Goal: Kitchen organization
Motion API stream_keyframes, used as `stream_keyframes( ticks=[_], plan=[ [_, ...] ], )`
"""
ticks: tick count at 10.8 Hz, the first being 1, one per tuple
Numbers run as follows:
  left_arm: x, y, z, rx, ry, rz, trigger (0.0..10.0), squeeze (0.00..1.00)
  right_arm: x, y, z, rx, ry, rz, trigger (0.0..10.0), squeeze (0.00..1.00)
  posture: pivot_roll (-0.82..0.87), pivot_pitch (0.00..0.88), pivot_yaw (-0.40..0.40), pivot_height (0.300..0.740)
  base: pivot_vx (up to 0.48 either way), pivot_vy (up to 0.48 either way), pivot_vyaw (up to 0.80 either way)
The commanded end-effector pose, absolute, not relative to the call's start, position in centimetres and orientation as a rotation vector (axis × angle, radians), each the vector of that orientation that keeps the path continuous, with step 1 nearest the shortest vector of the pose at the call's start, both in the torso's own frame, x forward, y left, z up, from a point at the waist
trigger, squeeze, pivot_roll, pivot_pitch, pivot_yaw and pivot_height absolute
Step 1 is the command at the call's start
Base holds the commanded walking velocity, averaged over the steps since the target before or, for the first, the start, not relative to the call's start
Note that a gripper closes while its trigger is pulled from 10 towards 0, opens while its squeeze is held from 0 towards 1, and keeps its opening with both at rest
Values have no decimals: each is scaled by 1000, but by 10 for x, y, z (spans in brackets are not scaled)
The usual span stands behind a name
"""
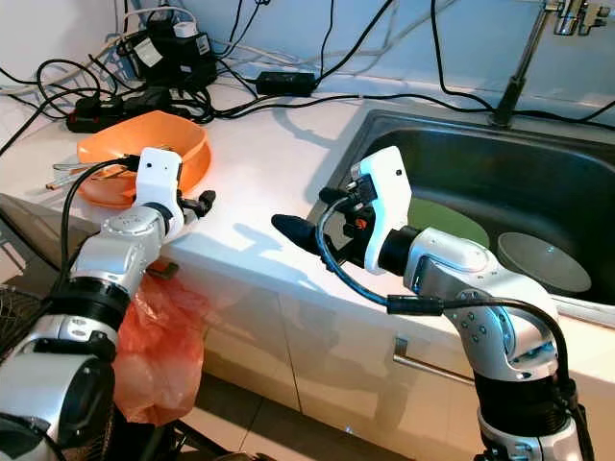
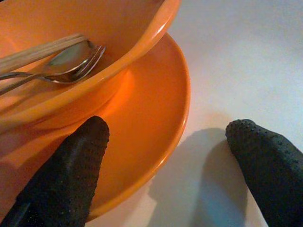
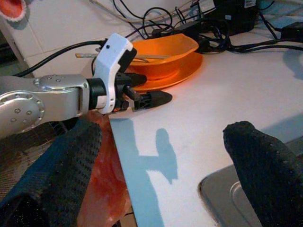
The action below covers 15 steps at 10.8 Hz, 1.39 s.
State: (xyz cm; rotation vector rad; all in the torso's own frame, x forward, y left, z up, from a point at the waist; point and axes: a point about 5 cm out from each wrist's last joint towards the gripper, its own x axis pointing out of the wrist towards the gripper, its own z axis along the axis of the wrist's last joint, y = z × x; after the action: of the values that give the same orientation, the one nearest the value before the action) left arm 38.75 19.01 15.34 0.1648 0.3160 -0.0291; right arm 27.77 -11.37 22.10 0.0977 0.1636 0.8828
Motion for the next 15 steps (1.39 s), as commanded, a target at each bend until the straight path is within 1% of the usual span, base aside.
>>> stream_keyframes(
  ticks=[1,3,7,10,13,15],
  plan=[
    [388,195,152,157,340,-32,10000,0,273,-110,221,85,160,903,10000,0,-60,0,78,740,0,0,0],
    [388,194,147,140,364,-51,10000,0,271,-108,220,82,164,911,10000,0,-61,0,78,740,0,0,0],
    [387,182,136,125,412,-122,10000,0,270,-107,220,76,160,909,10000,0,-67,0,78,740,0,0,0],
    [388,165,131,101,429,-195,10000,0,269,-107,220,73,155,902,10000,0,-75,0,81,740,0,0,0],
    [388,141,129,92,425,-288,10000,0,269,-106,220,69,154,898,10000,0,-76,0,82,740,0,0,0],
    [387,137,125,100,426,-301,10000,0,269,-107,220,67,153,894,10000,0,-80,0,83,740,0,0,0]
  ],
)
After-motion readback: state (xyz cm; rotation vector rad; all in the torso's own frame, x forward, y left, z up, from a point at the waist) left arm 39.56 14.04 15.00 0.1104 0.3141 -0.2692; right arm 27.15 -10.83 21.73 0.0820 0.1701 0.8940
